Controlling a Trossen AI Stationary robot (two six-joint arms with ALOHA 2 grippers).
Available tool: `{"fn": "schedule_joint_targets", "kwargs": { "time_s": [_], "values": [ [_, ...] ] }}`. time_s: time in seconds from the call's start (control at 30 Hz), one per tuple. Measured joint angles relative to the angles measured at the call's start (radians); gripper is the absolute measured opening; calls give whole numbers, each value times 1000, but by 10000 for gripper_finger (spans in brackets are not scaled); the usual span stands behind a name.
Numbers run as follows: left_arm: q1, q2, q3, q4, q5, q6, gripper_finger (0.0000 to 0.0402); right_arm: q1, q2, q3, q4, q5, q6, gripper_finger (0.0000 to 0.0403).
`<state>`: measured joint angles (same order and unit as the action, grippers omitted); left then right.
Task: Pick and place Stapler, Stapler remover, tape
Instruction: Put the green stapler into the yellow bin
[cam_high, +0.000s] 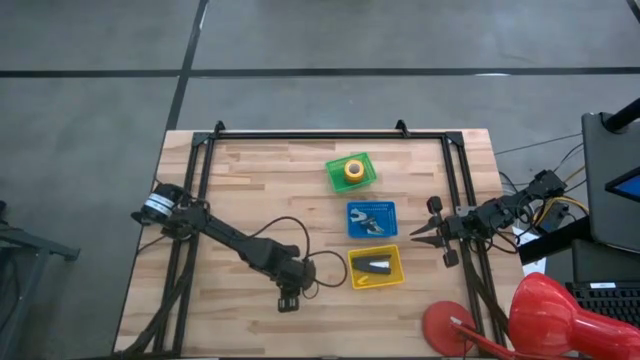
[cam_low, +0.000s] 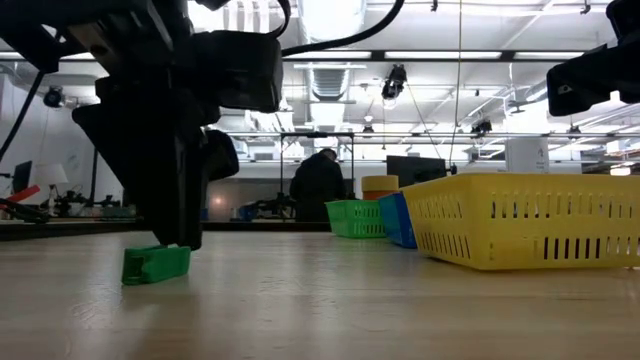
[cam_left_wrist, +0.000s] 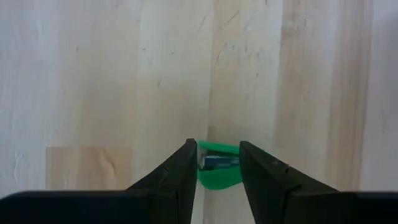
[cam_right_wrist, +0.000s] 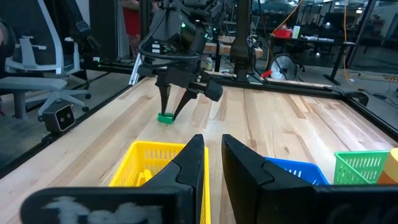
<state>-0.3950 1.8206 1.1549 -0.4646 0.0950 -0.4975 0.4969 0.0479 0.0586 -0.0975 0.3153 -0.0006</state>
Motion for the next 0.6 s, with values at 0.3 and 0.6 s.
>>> {"fn": "schedule_joint_targets", "kwargs": {
  "time_s": [0.3, 0.6],
  "values": [
    [0, 15, -15, 43, 4, 5, 122, 0, 0, 0, 0, 0, -1, 52],
    [3, 26, -30, 72, 20, -10, 114, 0, 0, 0, 0, 0, -2, 52]
  ]
}}
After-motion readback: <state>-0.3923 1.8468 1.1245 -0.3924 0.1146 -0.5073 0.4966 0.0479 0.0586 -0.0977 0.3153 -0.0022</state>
